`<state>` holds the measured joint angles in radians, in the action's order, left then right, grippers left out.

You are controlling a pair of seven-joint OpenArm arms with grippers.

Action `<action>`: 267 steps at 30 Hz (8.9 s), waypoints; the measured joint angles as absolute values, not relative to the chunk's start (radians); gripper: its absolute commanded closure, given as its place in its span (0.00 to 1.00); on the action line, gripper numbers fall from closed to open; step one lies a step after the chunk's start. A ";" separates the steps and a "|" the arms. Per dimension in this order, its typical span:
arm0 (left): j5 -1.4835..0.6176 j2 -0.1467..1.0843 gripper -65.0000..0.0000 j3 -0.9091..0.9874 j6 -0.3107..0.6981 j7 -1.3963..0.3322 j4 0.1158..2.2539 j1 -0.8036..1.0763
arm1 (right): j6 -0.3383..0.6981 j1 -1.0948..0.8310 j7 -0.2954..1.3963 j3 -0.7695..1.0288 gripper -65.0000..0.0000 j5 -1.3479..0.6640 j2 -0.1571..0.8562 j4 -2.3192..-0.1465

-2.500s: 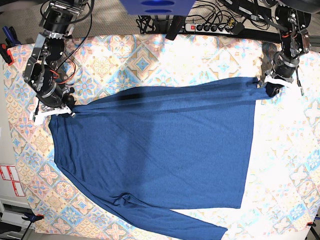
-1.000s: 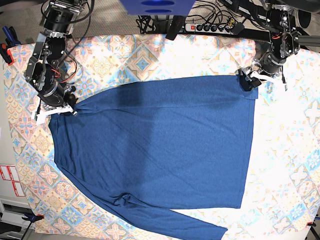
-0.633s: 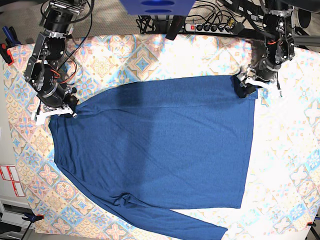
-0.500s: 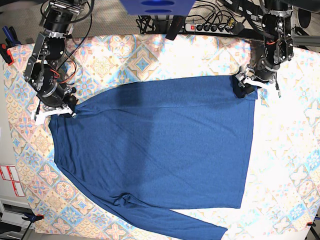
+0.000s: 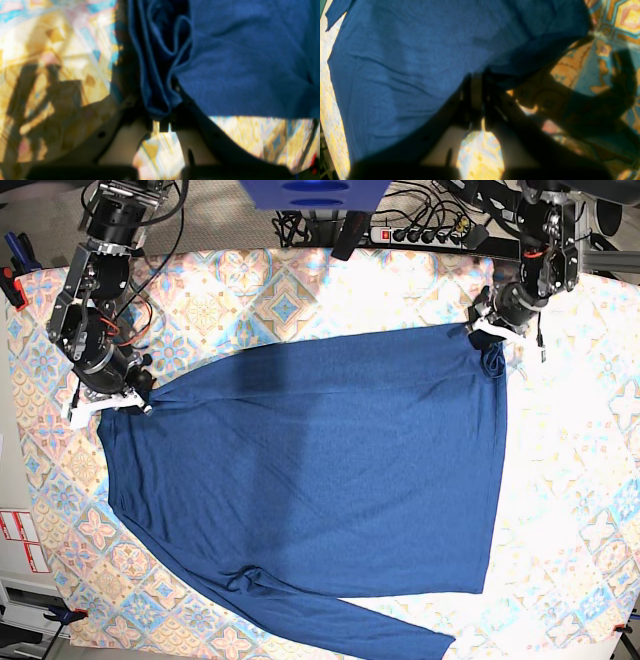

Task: Fold the T-shirt properly
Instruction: 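Drag the held shoulder corners across the table, straightening the shirt, then adjust the right gripper's hold on the shoulder corner, then pull both held corners away from the hem, sliding the shirt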

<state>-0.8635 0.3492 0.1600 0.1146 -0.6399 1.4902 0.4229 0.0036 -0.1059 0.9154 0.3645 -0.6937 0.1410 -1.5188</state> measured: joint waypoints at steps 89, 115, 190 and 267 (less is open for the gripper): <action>-0.865 0.388 1.00 0.303 0.173 -0.692 1.704 0.560 | 0.003 0.048 1.089 0.220 0.69 -0.611 0.093 -1.276; -0.865 0.388 1.00 0.304 0.173 -0.692 1.704 0.555 | 0.078 -0.133 1.111 0.435 0.95 -0.605 0.097 -1.588; -0.868 0.366 1.00 0.311 0.174 -0.691 1.703 0.470 | 0.043 -0.087 1.114 0.324 1.00 -0.583 0.103 -1.617; -0.862 0.349 0.60 0.375 0.170 -0.699 1.352 0.112 | 0.040 0.160 0.871 0.325 0.75 -0.337 0.122 -1.273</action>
